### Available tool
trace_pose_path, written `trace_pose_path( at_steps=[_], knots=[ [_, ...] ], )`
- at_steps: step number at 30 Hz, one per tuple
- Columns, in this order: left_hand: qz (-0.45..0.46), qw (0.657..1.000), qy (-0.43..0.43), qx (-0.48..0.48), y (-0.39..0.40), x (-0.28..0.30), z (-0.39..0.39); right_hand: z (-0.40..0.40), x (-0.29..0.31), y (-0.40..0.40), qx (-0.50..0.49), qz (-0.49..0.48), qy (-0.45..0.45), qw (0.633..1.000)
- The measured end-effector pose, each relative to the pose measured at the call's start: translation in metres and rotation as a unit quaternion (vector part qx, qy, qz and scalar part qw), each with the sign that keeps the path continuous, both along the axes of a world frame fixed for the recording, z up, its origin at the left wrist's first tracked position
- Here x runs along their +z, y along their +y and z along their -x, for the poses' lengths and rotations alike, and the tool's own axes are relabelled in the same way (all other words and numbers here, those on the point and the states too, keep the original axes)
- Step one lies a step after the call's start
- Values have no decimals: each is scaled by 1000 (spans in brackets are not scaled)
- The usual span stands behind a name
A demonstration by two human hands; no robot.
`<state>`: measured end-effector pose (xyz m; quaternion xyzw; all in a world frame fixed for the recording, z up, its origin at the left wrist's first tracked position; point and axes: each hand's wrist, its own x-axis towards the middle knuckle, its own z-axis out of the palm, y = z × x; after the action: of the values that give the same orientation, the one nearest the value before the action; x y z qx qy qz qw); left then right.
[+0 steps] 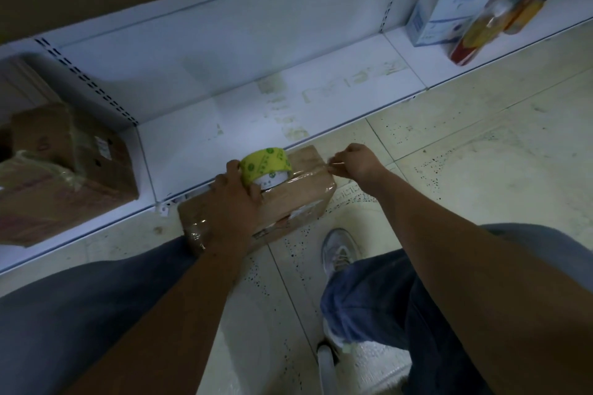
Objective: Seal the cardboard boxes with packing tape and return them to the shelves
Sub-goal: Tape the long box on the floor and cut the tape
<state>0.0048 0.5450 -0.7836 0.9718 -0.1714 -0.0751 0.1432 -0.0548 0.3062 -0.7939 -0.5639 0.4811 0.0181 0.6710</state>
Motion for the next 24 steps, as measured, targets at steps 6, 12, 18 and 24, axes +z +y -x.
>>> trace_pose_path(
  at_steps=[6,12,18,24],
  knots=[
    [-29,999,23,3,-8,-4,4,2,-6,-2,43,63,47,996],
    [-15,1000,21,2,-10,-7,4,4,-14,-2,98,129,105,981],
    [-16,999,29,2,-10,-11,7,1,-12,17,177,178,167,953],
    [-44,999,6,17,-11,-13,9,4,-7,33,190,316,239,898]
  ],
)
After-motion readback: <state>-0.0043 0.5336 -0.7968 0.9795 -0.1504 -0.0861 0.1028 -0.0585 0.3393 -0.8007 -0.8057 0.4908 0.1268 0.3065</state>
